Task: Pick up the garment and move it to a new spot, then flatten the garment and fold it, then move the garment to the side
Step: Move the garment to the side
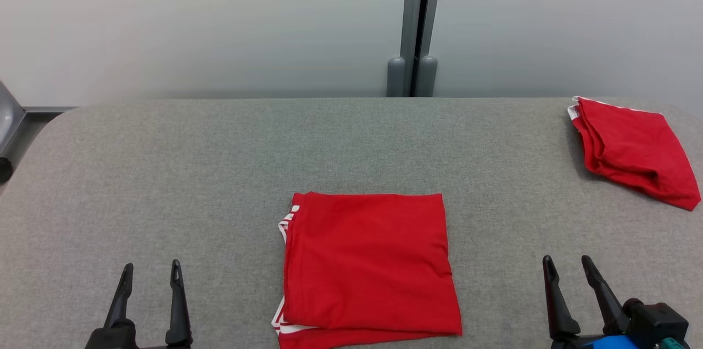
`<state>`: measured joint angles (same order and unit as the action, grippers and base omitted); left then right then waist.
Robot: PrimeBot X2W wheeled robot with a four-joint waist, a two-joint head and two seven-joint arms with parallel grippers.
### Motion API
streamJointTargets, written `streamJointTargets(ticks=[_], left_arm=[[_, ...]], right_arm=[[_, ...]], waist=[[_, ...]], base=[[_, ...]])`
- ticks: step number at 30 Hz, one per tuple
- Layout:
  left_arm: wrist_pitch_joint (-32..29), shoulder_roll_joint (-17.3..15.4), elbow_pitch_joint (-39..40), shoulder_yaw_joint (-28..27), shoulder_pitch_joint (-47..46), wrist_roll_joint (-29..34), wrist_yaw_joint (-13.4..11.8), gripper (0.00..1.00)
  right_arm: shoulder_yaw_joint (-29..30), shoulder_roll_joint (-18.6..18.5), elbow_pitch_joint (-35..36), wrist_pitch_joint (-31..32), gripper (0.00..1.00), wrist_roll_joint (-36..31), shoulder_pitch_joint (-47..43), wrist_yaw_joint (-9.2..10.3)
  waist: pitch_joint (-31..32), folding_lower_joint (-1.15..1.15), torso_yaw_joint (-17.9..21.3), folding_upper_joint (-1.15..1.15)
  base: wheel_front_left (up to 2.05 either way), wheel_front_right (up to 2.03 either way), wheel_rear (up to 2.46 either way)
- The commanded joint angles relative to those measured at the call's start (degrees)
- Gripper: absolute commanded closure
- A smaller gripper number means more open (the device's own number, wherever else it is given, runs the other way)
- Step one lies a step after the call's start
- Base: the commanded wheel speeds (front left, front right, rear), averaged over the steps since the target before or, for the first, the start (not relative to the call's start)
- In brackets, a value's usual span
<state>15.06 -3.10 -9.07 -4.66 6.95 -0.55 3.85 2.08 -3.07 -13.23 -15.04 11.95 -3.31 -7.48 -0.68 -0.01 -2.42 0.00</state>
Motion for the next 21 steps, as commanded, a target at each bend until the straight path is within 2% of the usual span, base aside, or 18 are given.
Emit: streamJointTargets(ticks=[1,21], left_arm=[[0.1,-0.3,-0.1,0.3,0.5,0.3,0.0,0.00],[0.1,-1.1,-0.3,0.5,-0.2,-0.6,0.5,0.00]], right_arm=[[-0.1,0.2,0.3,-0.2,0.00,-0.7,-0.9,-0.04],[-1.8,0.2,-1.7,-0.2,0.00,-1.1,-1.0,-0.04]], waist=[[0.1,0.01,0.0,0.00],[1.4,0.01,-0.6,0.00]], base=[[0.00,0.00,0.00],[0.00,0.00,0.00]])
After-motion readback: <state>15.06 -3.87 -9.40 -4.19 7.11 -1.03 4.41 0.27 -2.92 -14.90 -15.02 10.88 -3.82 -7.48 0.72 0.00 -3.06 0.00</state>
